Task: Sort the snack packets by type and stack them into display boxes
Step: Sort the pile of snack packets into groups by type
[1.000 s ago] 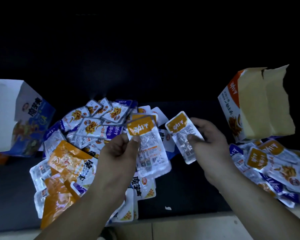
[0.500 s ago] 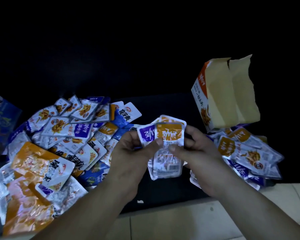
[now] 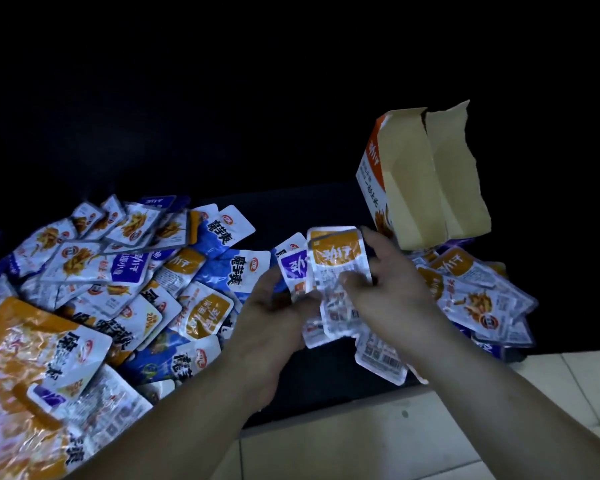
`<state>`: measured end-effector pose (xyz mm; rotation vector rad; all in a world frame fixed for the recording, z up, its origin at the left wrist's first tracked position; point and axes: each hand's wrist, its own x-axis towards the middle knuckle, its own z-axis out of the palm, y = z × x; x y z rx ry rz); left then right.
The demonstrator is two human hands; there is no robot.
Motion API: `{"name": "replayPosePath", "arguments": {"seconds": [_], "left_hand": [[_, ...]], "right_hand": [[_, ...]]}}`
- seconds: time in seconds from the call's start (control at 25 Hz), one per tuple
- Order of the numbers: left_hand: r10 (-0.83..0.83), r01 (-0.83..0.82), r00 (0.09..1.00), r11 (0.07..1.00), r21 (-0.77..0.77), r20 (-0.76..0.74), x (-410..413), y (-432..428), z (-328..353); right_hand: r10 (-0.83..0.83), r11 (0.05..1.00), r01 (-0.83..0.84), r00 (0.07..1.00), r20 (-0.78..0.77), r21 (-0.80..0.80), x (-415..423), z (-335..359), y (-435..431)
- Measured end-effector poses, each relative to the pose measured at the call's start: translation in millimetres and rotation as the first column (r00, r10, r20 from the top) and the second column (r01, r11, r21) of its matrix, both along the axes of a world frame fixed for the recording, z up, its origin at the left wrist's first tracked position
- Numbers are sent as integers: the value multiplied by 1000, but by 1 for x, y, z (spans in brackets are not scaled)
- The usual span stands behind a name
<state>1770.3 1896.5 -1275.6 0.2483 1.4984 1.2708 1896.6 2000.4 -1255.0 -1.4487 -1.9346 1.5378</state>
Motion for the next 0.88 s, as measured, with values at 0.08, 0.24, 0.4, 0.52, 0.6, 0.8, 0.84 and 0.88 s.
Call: {"name": "replayPosePath", "arguments": {"seconds": [0.08,0.24,0.4,0.52,0.6,0.8,0.84,0.88], "left_hand": [[4,-2,998,999,45,-59,1,15,-2],[-216,252,875,968,26,-432,-1,38,-7],[-294,385,412,914,-128,-862,-19,-3,-22],[-314,253,-47,915,-315,-948,-52,-46,-22],[-440,117,-207,876,-468,-874,-76,-68,-22],[-538,83,-147,829,-553,-830,-98,-100,-33],[-513,103,-121,845,-525,-850,-99,-101,-36],[-467,120,-99,871,-477,-879,-100,-102,-38]], "right_hand": [[49,992,-64,991,127,113,-11,2,9],[52,762,-241,948,313,601,-10,3,-5],[305,825,-427,888,346,369,-1,-25,-32],[356,748,-561,789,500,353,-2,-46,-38],[311,779,-519,807,502,352,-10,-46,-30],[205,711,-391,910,360,584,-42,-46,-34],[263,717,-408,909,322,566,-49,-48,-44],[318,744,-424,905,284,517,-54,-50,-53]]}}
